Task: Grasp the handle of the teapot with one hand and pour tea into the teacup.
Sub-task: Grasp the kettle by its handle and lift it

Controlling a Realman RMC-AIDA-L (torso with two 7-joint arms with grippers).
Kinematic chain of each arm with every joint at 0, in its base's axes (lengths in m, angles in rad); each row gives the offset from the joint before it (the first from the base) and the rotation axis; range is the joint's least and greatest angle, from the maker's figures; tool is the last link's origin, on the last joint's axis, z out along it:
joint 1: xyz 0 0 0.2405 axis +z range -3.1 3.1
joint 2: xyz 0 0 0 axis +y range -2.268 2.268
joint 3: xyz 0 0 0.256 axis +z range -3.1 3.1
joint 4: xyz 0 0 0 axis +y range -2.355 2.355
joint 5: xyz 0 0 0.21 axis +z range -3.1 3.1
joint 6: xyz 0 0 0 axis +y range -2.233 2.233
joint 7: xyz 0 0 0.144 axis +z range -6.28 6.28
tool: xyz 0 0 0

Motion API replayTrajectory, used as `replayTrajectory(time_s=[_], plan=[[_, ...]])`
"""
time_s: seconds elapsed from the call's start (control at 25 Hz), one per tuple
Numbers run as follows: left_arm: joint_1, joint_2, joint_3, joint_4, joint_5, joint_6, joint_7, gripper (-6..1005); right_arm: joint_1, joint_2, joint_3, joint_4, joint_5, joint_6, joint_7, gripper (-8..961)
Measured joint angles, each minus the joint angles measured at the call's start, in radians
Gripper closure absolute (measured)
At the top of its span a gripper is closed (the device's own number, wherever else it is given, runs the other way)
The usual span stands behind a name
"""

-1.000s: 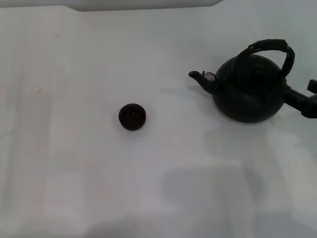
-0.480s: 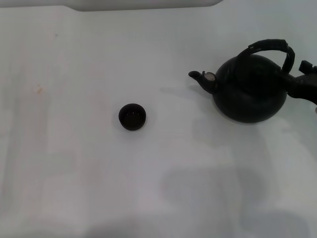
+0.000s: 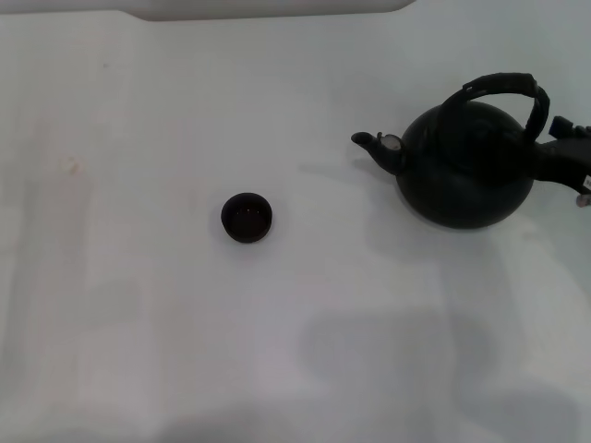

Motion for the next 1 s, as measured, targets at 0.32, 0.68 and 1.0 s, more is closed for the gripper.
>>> replayTrajectory(time_s=[0.32,0.68,1.0], plan=[[-0.001,0.0,0.0,0.002,0.0,-0.001,0.0,118,0.032,0.002,0.001,0.037,0.01,-0.019,0.002,164],[-0.002,0.0,0.0,0.005,-0.016,-0.001,0.003,119,0.062,0.0,0.007,0.065,0.027,-0.027,0.003,248],[-0.007,0.002,0.0,0.013,-0.023,-0.001,0.001,119,0.062,-0.001,0.017,0.071,0.041,-0.018,0.003,294]])
